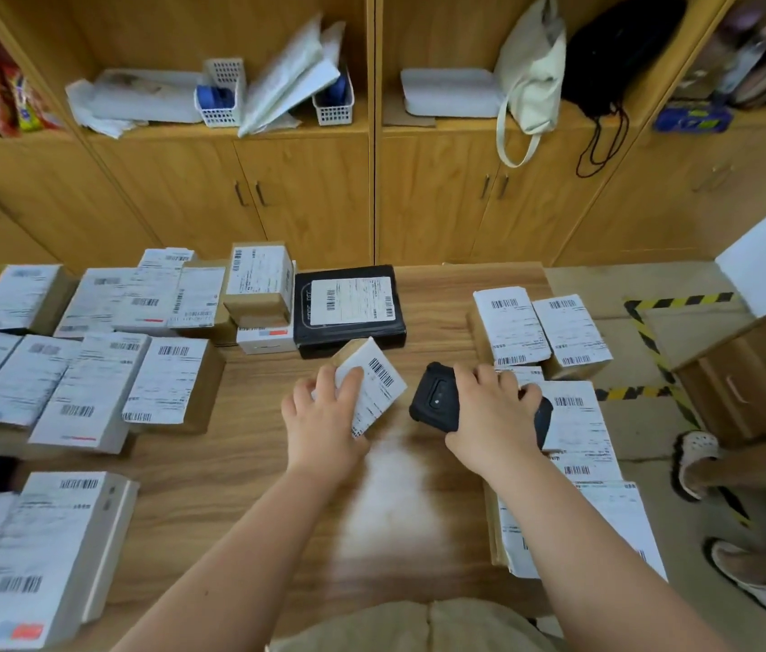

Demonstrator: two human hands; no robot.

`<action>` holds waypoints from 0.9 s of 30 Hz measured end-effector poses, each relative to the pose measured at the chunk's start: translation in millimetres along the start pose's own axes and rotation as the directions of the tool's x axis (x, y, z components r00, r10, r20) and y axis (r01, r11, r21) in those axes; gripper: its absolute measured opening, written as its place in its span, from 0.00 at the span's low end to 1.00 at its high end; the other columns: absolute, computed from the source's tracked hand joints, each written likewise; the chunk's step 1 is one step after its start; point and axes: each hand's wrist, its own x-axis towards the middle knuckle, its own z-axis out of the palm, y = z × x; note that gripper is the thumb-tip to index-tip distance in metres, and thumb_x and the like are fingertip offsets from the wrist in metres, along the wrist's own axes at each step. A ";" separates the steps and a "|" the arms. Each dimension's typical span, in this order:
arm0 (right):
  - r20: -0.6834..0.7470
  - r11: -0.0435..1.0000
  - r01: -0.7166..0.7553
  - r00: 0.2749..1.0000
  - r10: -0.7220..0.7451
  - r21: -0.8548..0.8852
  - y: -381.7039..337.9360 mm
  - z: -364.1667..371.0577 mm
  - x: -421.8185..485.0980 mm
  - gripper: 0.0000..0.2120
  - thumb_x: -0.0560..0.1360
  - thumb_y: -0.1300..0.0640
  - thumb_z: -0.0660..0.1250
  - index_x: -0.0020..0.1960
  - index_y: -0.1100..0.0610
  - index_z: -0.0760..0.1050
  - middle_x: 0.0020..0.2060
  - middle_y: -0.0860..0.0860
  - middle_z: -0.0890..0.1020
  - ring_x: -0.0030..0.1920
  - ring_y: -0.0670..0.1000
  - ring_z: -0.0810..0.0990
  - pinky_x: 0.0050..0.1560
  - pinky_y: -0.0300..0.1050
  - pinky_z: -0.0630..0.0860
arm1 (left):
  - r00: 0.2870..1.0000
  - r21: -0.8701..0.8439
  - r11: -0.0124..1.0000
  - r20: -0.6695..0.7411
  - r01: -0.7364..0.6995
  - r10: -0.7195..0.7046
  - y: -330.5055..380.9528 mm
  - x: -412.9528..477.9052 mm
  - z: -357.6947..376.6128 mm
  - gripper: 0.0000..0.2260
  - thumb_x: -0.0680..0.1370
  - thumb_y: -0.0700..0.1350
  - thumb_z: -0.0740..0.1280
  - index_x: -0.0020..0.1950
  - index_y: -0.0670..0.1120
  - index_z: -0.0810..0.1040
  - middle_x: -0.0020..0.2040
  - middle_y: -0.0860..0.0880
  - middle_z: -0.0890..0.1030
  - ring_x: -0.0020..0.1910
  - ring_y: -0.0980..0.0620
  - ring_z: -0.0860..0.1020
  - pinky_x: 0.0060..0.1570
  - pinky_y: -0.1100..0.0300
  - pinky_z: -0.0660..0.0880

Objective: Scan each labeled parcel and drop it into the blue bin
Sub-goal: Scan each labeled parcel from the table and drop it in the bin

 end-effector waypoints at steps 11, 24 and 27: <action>0.022 0.989 -0.104 0.995 0.102 0.105 8.8 -9.7 -19.5 0.36 0.68 0.53 0.72 0.71 0.48 0.60 0.63 0.50 0.69 0.64 0.56 0.66 0.61 0.56 0.60 | 0.998 -0.097 0.995 0.054 0.024 -0.018 11.9 -0.7 -18.2 0.38 0.70 0.58 0.71 0.76 0.57 0.58 0.73 0.48 0.60 0.66 0.40 0.64 0.64 0.47 0.63; -0.176 0.730 -0.337 0.832 0.527 0.595 117.0 -35.3 -92.7 0.26 0.58 0.45 0.68 0.56 0.41 0.68 0.48 0.45 0.75 0.52 0.56 0.75 0.54 0.61 0.75 | 0.939 -0.252 0.914 0.047 -0.319 0.341 152.2 6.3 -59.1 0.36 0.69 0.64 0.70 0.75 0.62 0.60 0.71 0.49 0.62 0.65 0.41 0.65 0.63 0.47 0.65; -0.192 0.671 -0.422 0.743 0.641 0.610 147.3 -40.5 -138.3 0.30 0.63 0.47 0.74 0.64 0.40 0.68 0.56 0.46 0.75 0.59 0.56 0.73 0.61 0.59 0.69 | 0.891 -0.289 0.860 0.050 -0.420 0.452 201.7 -9.0 -58.7 0.37 0.68 0.65 0.70 0.74 0.63 0.60 0.73 0.49 0.60 0.68 0.41 0.64 0.65 0.45 0.65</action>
